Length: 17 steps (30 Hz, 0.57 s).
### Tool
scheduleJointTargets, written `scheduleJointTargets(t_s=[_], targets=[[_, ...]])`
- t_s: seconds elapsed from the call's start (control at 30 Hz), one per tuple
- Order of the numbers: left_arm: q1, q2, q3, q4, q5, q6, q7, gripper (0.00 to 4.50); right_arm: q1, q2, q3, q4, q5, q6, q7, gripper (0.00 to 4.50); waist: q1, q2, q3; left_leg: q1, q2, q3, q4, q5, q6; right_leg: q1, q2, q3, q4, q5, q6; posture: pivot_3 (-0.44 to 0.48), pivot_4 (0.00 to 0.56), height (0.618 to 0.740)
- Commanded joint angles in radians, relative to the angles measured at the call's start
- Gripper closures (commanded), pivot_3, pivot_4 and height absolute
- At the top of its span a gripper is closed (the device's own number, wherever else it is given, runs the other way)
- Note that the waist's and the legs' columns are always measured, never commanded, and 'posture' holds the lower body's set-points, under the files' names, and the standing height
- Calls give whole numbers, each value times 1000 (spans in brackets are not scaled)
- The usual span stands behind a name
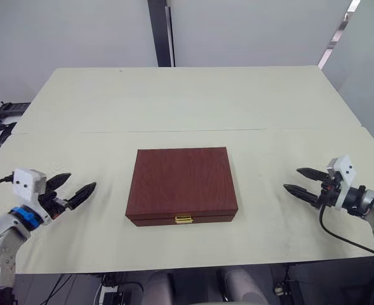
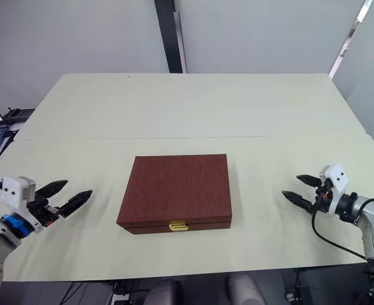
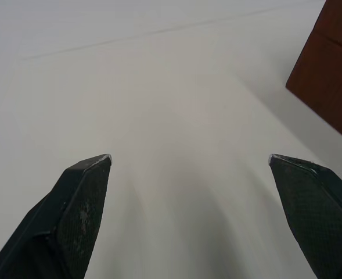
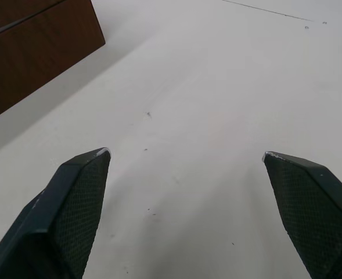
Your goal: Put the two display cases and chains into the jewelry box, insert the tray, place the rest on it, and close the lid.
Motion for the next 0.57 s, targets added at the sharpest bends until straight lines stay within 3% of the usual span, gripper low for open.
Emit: scheduleJointTargets(t_s=[0.03,0.57], targets=[[-15,44,20,24,5,-22,-67,0,10,-33,-31,-42,22,-6,-14,41,1,0,0,0,0,0,0,0,0,0,0,0,0,0,0,0,150,740],[28,78,99,6,22,25,-70,0,-4,-53,-10,-9,23,-16,-14,41,6,0,0,0,0,0,0,0,0,0,-1,-1,0,0,1,0,150,740]])
